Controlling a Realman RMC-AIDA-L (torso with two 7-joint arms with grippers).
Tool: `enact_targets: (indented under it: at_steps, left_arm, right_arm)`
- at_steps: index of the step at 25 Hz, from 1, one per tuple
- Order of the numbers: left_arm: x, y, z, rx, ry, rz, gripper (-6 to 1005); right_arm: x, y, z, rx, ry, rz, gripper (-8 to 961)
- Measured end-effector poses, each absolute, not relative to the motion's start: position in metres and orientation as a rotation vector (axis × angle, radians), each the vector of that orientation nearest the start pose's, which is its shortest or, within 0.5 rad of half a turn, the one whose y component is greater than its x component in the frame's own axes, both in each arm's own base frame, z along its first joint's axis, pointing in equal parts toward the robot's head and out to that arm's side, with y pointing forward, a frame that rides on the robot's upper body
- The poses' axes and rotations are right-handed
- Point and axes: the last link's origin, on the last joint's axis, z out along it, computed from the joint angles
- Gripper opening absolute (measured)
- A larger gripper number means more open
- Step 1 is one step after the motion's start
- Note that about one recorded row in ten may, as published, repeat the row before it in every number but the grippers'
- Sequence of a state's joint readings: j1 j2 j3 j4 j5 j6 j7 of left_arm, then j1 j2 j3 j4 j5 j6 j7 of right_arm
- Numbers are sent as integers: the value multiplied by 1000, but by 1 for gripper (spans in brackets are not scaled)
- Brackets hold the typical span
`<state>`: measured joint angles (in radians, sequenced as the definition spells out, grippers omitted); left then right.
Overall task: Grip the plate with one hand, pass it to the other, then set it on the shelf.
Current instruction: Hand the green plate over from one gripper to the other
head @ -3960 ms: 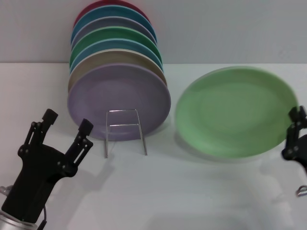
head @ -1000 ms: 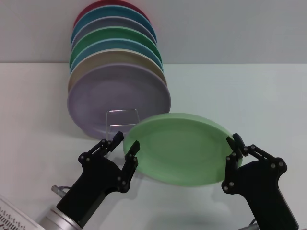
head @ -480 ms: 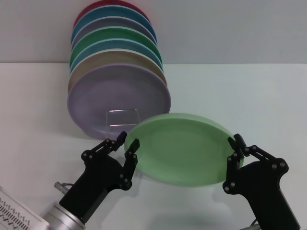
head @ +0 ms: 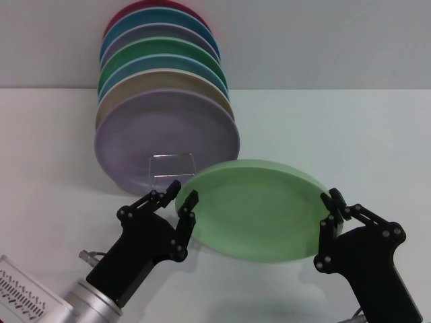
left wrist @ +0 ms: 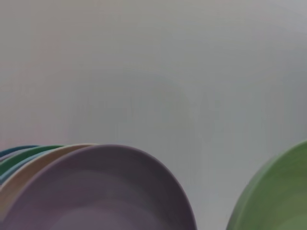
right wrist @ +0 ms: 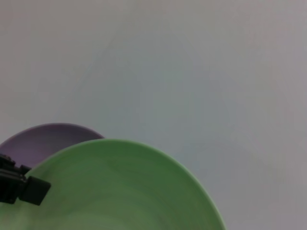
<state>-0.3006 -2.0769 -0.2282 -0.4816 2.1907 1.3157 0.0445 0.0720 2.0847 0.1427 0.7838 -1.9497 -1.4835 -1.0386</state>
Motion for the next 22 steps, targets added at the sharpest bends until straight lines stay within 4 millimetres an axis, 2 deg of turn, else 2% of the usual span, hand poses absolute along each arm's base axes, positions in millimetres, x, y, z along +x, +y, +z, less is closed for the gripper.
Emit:
enact_targets:
  at_steps: [22]
  left_arm:
    - [-249,240,-106,-2024,-342,-939,126]
  right_arm:
    - [230,178,-95,-1653,-91,443,17]
